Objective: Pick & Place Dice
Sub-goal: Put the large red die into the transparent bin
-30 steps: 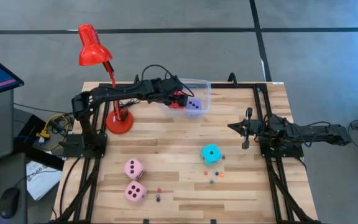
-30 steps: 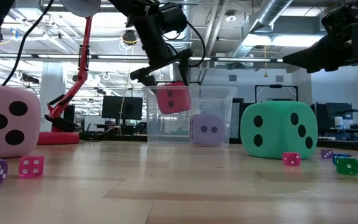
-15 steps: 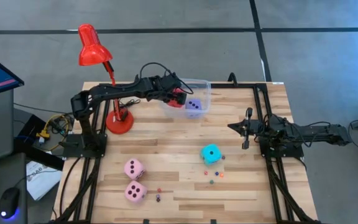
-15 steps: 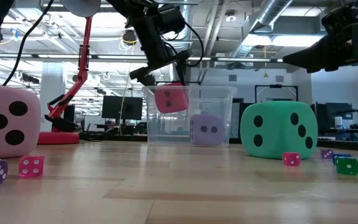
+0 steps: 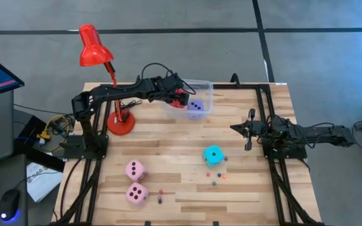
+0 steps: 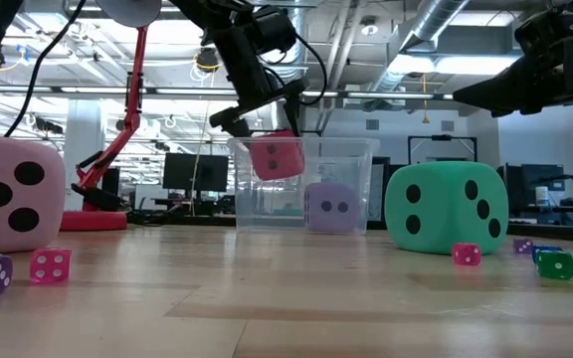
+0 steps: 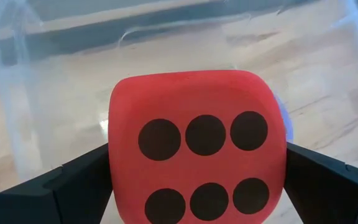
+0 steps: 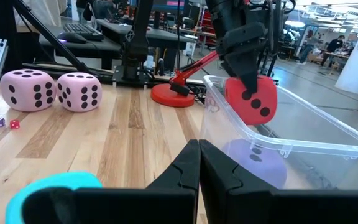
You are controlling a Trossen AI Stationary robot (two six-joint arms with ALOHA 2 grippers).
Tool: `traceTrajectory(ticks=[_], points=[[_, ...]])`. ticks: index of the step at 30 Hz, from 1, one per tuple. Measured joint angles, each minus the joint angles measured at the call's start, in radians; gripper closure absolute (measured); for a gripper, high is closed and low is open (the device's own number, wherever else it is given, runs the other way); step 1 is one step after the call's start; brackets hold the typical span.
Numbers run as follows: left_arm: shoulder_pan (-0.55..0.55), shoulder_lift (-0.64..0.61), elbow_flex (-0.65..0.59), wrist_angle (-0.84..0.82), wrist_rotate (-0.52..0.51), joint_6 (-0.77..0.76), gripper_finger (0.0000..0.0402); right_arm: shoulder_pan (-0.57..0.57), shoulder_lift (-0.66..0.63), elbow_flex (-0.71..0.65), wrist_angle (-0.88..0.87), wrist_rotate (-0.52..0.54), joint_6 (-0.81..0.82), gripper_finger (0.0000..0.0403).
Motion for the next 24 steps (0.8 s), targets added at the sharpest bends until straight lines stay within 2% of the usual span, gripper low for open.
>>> traceTrajectory(ticks=[5,24], points=[[0.009,-0.016,-0.001,0.04,0.055,0.005,0.0002,0.0,0.0,0.0,0.0,0.0,0.0,0.0403],[0.015,-0.028,0.0,-0.006,0.052,0.011,0.0002,0.0,0.0,-0.001,0.064,-0.007,0.0,0.0403]])
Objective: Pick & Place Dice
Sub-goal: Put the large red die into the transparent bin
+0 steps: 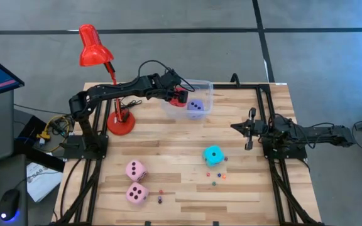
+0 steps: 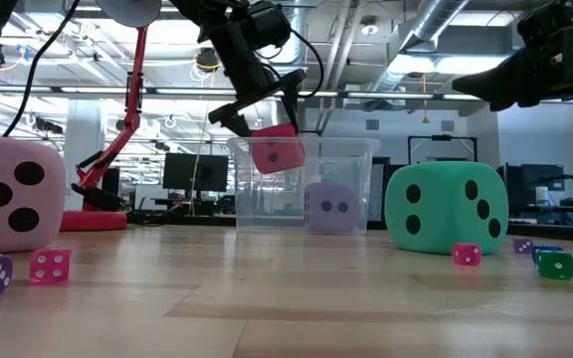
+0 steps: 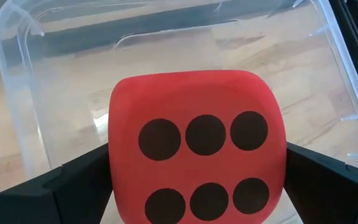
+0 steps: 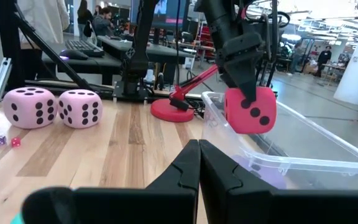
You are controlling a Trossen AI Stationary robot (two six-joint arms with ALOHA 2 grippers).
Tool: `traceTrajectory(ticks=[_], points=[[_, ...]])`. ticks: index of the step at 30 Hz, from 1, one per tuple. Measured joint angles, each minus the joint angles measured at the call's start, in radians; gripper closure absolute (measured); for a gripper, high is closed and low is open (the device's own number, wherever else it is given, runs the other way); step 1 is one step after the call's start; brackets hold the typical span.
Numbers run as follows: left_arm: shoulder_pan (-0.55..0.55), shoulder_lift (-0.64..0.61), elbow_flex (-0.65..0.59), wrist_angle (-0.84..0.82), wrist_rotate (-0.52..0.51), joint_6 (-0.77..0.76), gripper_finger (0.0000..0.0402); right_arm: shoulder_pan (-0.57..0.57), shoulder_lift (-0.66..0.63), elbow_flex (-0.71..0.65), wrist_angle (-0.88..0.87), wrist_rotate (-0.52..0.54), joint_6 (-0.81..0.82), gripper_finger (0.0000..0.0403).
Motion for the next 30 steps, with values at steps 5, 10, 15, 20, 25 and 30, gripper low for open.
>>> traceTrajectory(ticks=[5,10,15,20,25,30], points=[[0.0,0.0,0.0,0.015,-0.003,0.047,0.0002,0.0,0.002,0.0,0.094,0.0,-0.034,0.0403],[-0.006,0.0,0.0,0.054,-0.005,0.119,0.0002,-0.005,0.075,0.025,0.153,0.0,-0.06,0.0403],[-0.01,-0.004,0.0,0.062,-0.004,0.101,0.0002,-0.048,0.198,0.083,0.161,0.001,-0.06,0.0403],[-0.009,-0.007,0.0,0.061,-0.004,0.105,0.0002,-0.114,0.355,0.141,0.185,-0.025,-0.055,0.0403],[-0.009,-0.007,0.0,0.062,-0.004,0.2,0.0002,-0.184,0.498,0.19,0.225,-0.128,-0.052,0.0403],[-0.009,-0.011,0.0,0.061,0.0,0.421,0.0002,-0.266,0.624,0.261,0.239,-0.205,-0.064,0.0403]])
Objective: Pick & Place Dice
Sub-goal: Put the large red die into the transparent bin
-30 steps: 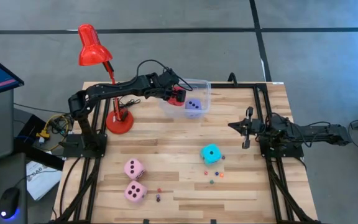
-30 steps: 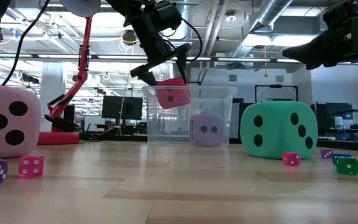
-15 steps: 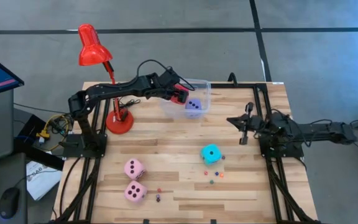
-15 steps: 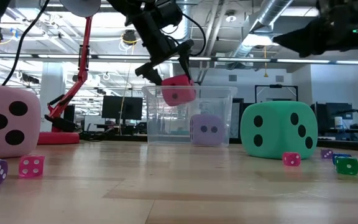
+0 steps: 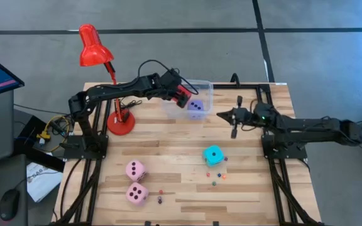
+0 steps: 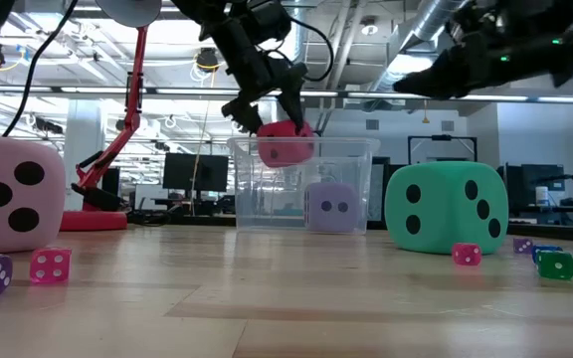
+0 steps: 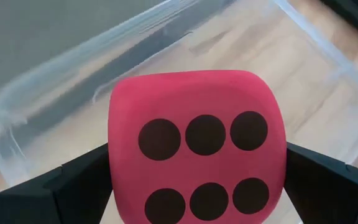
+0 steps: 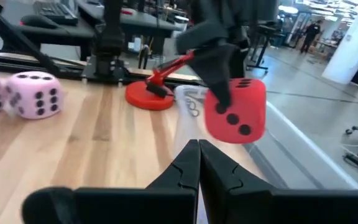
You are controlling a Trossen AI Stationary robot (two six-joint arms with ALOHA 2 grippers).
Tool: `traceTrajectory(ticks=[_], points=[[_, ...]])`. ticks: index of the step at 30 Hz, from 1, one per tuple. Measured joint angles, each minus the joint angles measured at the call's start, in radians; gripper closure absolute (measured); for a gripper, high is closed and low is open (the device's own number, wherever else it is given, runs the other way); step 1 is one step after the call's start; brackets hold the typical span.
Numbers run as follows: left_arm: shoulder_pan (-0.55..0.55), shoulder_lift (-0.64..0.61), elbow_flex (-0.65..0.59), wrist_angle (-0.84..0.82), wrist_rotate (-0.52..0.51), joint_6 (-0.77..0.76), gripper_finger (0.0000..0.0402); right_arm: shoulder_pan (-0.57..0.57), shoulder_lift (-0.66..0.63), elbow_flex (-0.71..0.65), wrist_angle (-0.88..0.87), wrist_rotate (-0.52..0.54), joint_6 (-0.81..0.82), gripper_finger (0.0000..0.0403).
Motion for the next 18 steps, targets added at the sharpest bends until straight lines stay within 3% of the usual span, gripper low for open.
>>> traceTrajectory(ticks=[9,18], points=[[0.0,-0.03,0.0,-0.004,-0.002,0.365,0.0002,-0.136,0.252,0.183,0.008,-0.031,-0.043,0.0403],[0.0,-0.052,0.0,-0.004,-0.007,0.567,0.0002,-0.224,0.446,0.325,0.058,-0.032,-0.047,0.0403]])
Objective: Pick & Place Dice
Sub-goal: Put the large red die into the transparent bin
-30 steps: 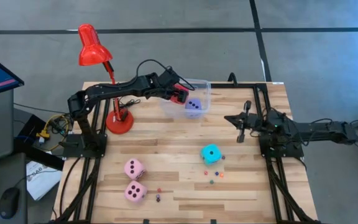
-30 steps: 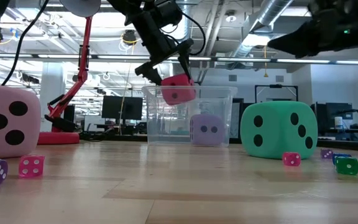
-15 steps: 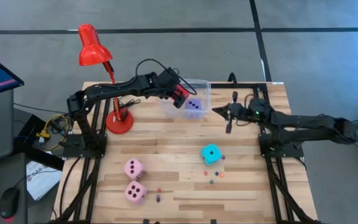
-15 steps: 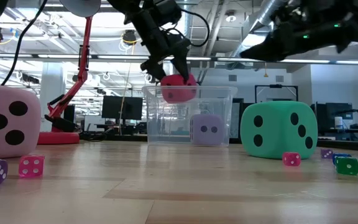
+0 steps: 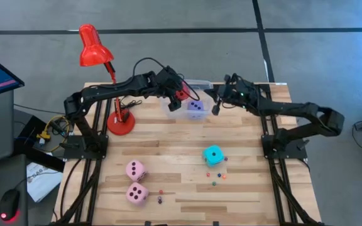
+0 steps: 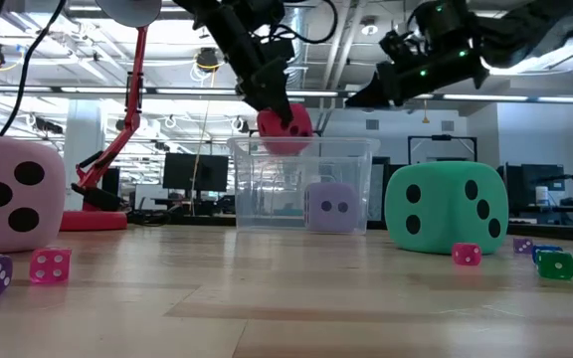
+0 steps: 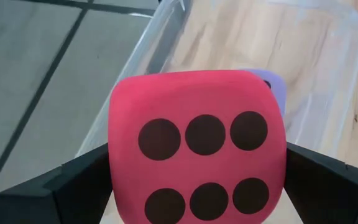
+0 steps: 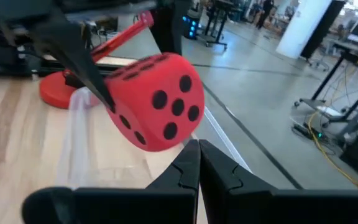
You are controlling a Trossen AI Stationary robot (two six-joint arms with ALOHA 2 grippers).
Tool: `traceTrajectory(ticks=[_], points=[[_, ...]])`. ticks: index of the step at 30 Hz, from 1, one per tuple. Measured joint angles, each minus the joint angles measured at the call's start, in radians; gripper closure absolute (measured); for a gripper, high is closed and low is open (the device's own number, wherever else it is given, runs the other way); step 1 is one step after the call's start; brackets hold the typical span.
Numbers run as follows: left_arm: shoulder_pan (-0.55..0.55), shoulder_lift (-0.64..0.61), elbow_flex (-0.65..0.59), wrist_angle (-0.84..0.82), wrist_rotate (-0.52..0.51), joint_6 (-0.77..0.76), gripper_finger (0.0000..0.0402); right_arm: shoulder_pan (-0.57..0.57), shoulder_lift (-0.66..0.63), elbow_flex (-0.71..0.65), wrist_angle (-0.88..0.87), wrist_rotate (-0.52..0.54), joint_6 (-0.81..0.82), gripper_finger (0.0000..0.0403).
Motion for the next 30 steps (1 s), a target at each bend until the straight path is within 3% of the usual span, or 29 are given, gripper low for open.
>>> traceTrajectory(ticks=[9,13,21,26,30], points=[[-0.002,-0.018,0.0,0.074,0.001,-0.03,0.0002,-0.007,0.063,0.057,-0.001,-0.049,0.041,0.0403],[0.009,-0.018,0.0,0.052,0.011,0.031,0.0002,-0.006,0.075,0.064,-0.005,-0.05,0.04,0.0403],[0.074,-0.01,-0.003,-0.017,0.195,0.058,0.0002,-0.006,0.075,0.063,0.047,-0.05,0.037,0.0403],[0.087,-0.009,-0.096,0.06,0.227,0.108,0.0002,-0.006,0.075,0.063,0.089,-0.056,0.036,0.0403],[0.092,-0.007,-0.16,0.091,0.228,0.143,0.0002,-0.006,0.075,0.063,0.104,-0.121,0.044,0.0403]])
